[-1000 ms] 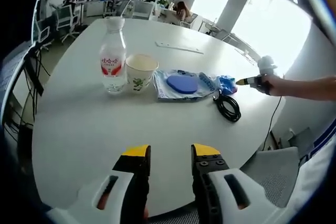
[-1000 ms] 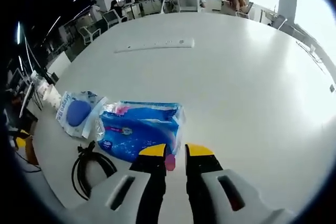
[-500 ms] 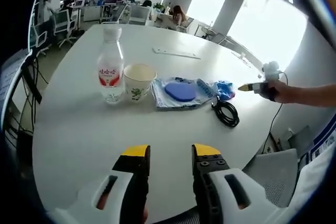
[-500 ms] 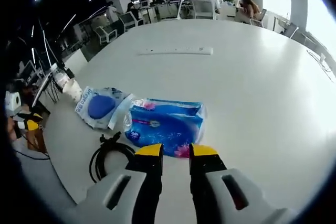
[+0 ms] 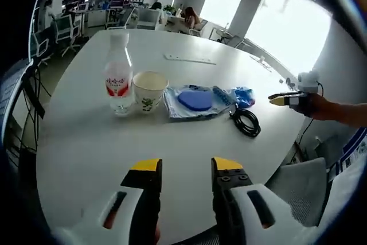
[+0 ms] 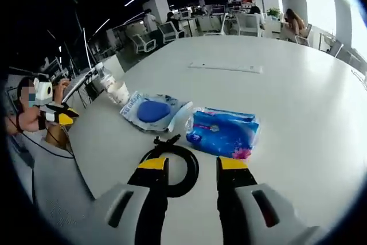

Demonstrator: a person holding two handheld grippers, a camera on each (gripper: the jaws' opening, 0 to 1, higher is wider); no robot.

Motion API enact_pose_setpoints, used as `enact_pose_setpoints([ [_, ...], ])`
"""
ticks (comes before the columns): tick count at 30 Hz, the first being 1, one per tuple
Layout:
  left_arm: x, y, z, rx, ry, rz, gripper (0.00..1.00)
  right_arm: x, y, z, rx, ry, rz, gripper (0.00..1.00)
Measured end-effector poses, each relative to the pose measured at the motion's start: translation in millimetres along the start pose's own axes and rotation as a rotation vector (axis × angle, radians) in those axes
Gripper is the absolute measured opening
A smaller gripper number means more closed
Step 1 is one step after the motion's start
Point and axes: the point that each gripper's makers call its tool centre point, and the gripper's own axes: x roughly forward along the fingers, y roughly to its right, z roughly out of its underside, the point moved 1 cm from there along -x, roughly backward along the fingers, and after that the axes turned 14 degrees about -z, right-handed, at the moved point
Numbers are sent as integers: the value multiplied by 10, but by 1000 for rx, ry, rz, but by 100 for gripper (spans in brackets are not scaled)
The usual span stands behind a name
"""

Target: Arrange the tabletop items into an orderly group along one side of the table until the central work area is clear of visible clutter.

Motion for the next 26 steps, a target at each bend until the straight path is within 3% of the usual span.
enact_pose_setpoints([
  [11, -6, 4, 17, 24, 9, -11, 36, -162, -326, 107, -33, 19, -22, 43],
  [14, 8, -16, 26, 62, 11, -24, 36, -164, -393, 163, -55, 2, -29, 47],
  [18, 3, 7, 30, 43, 20, -7, 39, -173, -477, 227, -79, -20, -31, 50],
  [26, -46, 24, 102, 41, 28, -1, 42, -202, -533, 315, -56, -7, -26, 53],
])
